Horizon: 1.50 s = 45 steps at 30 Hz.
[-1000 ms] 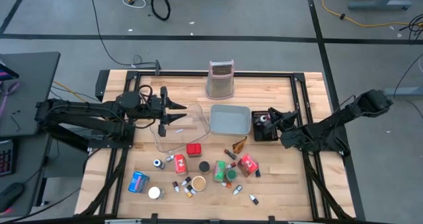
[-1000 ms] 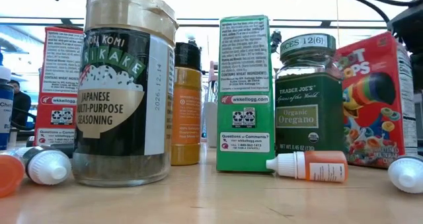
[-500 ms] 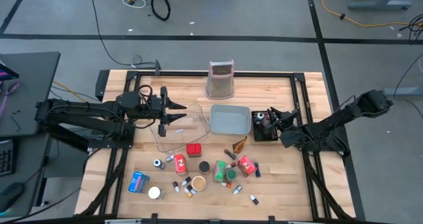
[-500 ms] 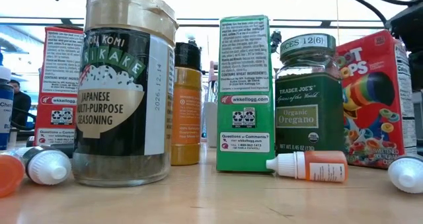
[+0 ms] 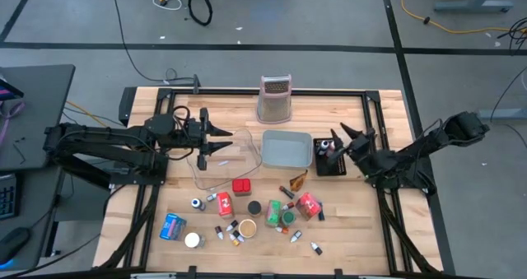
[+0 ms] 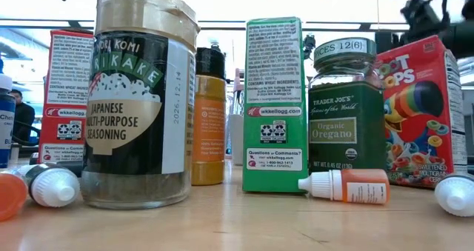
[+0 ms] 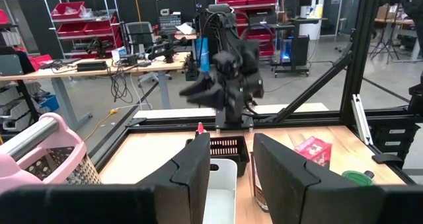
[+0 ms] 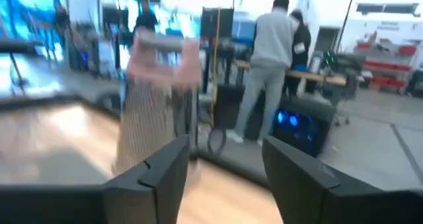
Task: Pick & Place Kitchen Items
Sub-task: Put the large blue food coloring bottle into the black basket
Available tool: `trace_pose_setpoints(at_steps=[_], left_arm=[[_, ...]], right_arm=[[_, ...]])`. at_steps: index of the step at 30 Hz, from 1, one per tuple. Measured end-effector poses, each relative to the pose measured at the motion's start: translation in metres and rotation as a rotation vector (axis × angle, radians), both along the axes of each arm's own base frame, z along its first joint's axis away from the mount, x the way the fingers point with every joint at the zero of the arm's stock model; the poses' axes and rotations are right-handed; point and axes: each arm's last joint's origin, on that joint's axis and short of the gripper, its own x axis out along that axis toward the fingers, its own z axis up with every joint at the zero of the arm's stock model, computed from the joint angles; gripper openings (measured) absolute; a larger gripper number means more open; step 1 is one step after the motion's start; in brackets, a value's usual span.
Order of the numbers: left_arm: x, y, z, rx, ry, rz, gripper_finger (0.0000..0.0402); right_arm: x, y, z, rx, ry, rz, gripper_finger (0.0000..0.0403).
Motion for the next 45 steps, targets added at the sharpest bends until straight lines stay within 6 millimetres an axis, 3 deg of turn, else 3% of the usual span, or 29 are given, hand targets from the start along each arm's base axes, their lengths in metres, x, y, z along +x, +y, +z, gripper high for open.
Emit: trace_pose_setpoints(at_steps=[7, 18, 31, 37, 45], left_arm=[[0.0, 0.0, 0.0, 0.058, 0.004, 0.0, 0.0126], [0.0, 0.0, -0.001, 0.078, 0.015, 0.015, 0.0126], [0.0, 0.0, -0.001, 0.078, 0.014, 0.015, 0.0126], [0.0, 0.0, -0.001, 0.078, 0.013, 0.015, 0.0126], [0.0, 0.0, -0.001, 0.078, 0.013, 0.015, 0.0126]], right_arm=[[0.003, 0.005, 0.03, -0.215, -0.125, 0.258, 0.0225], [0.037, 0.011, 0.084, -0.339, -0.06, 0.244, 0.0242], [0.069, 0.013, 0.103, -0.364, 0.074, 0.505, 0.0243], [0.081, 0.002, 0.104, -0.225, 0.071, 0.755, 0.0243], [0.083, -0.004, 0.1, -0.099, 0.039, 0.794, 0.0243]])
